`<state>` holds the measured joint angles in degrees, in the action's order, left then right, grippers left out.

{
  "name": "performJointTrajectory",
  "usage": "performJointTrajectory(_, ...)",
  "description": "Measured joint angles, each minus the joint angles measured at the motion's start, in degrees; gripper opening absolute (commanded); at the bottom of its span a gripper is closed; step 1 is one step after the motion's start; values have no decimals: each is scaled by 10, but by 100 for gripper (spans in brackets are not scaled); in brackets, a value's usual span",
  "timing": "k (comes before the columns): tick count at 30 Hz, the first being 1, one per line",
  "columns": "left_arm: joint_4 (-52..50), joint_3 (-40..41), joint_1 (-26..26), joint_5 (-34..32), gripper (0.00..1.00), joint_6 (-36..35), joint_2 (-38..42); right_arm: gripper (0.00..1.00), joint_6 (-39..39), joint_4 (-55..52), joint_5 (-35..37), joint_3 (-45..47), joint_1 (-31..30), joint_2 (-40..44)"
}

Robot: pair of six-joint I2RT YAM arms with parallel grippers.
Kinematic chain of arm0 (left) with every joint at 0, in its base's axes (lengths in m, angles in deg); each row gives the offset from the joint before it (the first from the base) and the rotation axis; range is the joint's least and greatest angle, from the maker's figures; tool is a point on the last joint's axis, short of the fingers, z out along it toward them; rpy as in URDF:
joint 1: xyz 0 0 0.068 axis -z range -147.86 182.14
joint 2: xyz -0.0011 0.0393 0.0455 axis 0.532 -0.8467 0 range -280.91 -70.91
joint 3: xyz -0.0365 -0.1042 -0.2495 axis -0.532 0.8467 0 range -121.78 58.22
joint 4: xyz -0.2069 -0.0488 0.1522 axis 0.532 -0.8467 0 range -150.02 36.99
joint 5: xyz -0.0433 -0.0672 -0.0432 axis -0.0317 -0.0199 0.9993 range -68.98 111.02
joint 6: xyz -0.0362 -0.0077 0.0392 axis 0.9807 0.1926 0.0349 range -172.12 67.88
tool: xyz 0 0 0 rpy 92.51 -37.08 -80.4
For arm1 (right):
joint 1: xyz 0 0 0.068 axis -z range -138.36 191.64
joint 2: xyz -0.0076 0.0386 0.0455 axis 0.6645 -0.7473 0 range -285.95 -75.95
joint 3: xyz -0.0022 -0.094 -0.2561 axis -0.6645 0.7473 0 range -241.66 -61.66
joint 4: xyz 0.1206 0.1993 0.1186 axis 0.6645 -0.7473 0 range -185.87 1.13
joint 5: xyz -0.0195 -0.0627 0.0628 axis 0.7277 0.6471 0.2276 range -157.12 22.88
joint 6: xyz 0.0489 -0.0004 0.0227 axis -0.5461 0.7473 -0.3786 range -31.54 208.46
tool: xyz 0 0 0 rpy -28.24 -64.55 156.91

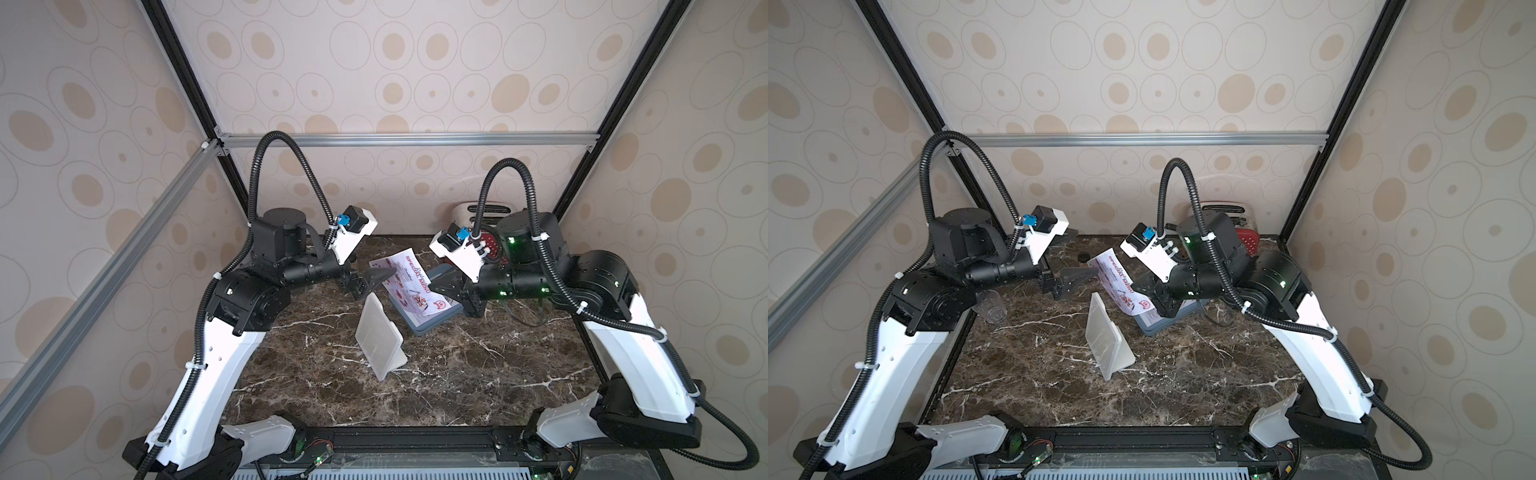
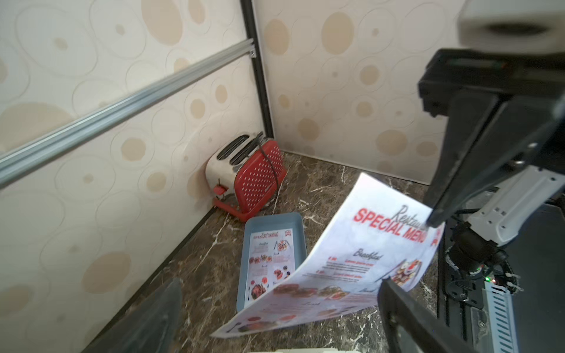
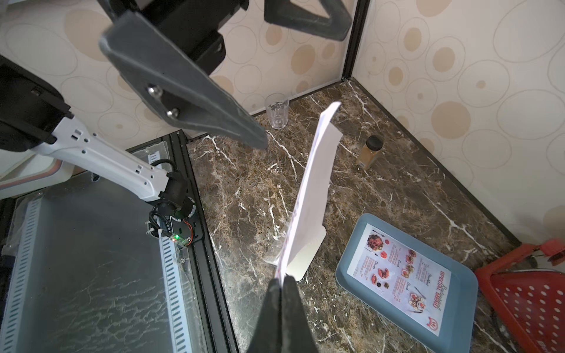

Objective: Replace the menus in the menu holders
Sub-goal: Take out the menu from the menu holder.

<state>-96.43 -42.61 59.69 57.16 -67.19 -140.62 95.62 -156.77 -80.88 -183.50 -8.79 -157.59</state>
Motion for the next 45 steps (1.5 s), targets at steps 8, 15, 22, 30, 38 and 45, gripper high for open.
performJointTrajectory(8, -44, -35, 0, 139, 88, -35, -49, 0, 58, -3, -17, 4, -1, 4)
performJointTrajectory(15, -86, -36, 0, 166, 57, -70, -77, 0, 76, -11, -6, -7, -1, -3)
performJointTrajectory(22, -136, -36, 0, 163, 35, -108, -67, 0, 78, -15, 39, -38, -1, -22)
performJointTrajectory(30, -155, -37, 0, 155, 6, -133, -47, 0, 77, -21, 45, -54, -1, -40)
performJointTrajectory(38, -157, -33, 0, 111, 0, -132, -17, 63, 73, -6, 26, -48, -3, -41)
performJointTrajectory(45, -191, 50, 0, -64, 0, -40, 127, 71, 44, 95, 69, 109, -2, 29)
